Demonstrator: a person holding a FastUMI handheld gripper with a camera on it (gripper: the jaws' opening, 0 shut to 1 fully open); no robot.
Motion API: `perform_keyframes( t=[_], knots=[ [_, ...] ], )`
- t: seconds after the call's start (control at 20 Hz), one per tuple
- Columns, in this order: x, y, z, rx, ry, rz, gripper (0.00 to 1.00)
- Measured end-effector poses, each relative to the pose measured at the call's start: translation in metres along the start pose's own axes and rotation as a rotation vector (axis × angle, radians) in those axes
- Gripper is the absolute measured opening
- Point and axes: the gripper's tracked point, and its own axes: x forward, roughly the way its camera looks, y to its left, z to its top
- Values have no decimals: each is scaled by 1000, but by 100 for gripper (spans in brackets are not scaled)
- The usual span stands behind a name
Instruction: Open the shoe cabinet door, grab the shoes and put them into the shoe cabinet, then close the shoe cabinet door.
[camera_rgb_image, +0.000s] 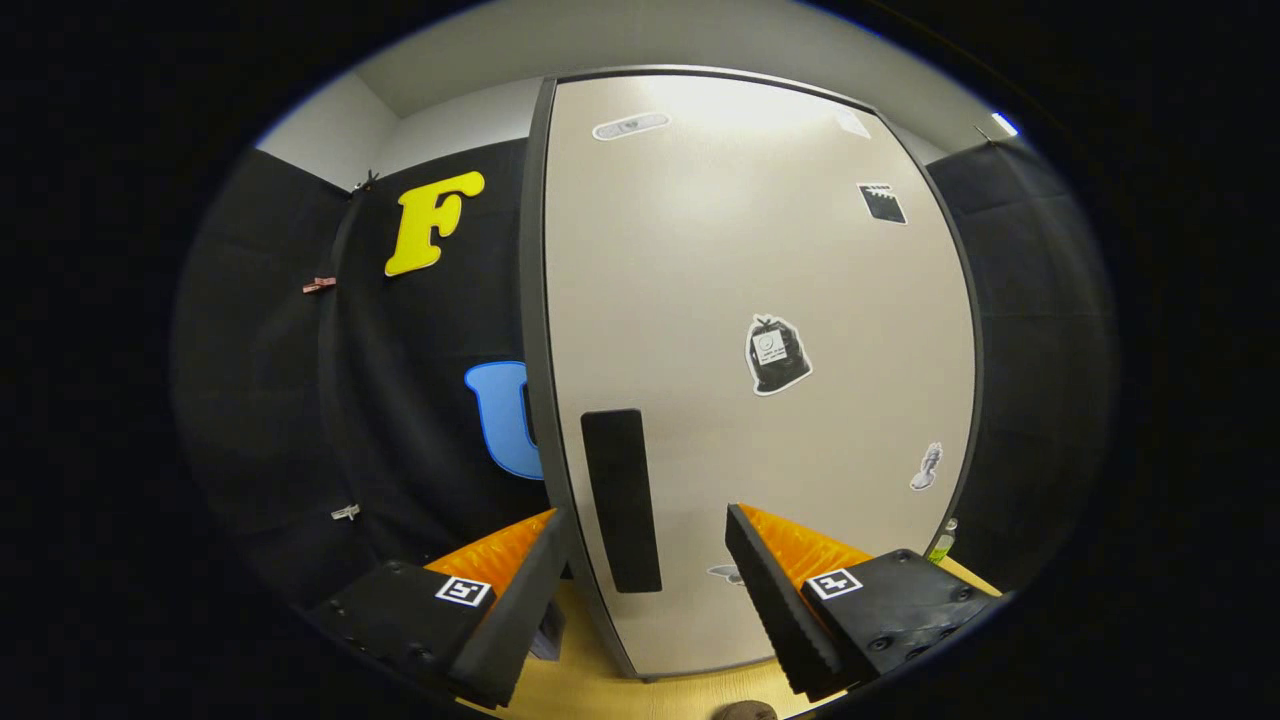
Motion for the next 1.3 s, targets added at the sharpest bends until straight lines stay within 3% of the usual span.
perform_keyframes(
  t=[0.5,0.55,0.6,0.8,0.85,1.3],
  knots=[
    [33,1,-7,11,3,-11,96],
    [33,2,-7,0,-1,-12,85],
    [33,3,-6,-8,-5,-13,82],
    [34,10,-7,-46,-15,-3,37],
    [33,11,-8,-47,-13,-3,32],
    [8,9,-10,-34,27,56,32]
  ],
)
